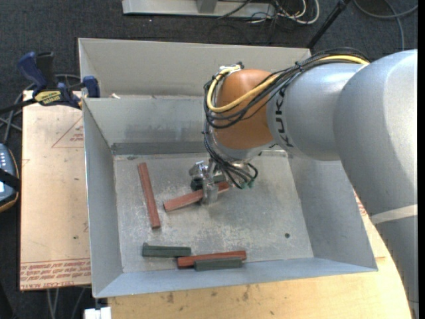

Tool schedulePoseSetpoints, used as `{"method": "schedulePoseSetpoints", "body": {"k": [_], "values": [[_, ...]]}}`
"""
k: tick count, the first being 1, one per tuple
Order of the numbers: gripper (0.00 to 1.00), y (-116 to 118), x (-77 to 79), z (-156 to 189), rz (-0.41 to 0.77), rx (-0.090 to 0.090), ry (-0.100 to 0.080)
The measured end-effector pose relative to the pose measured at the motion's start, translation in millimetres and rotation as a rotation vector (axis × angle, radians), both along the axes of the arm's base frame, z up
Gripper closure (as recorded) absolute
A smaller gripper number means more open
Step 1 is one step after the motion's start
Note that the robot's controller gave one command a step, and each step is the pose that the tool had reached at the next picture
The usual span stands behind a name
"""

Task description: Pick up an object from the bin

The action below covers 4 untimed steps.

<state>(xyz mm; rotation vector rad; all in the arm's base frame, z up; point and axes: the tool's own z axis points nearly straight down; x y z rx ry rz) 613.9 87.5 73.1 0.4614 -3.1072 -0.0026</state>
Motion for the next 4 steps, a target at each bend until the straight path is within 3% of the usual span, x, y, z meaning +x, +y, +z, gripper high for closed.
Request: {"method": "schedulePoseSetpoints", "body": {"k": [4], "values": [[1.0, 1, -0.3, 39, 0.0, 0.0, -0.001]]}}
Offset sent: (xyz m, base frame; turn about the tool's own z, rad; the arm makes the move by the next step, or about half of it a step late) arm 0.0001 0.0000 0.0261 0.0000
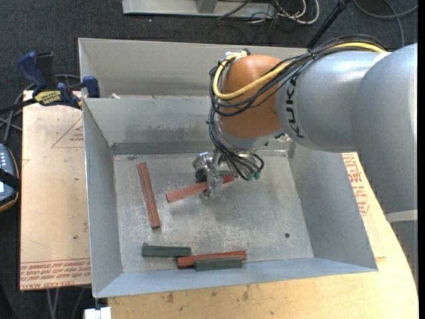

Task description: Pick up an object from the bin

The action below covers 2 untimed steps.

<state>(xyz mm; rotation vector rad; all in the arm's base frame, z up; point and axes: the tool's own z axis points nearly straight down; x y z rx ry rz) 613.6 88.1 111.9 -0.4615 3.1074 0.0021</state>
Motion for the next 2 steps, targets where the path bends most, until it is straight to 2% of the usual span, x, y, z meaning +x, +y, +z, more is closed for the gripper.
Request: {"method": "schedulePoseSetpoints", "body": {"k": [2], "values": [[1.0, 0.4, 1.2, 14.3, 0.0, 0.001, -0.004]]}}
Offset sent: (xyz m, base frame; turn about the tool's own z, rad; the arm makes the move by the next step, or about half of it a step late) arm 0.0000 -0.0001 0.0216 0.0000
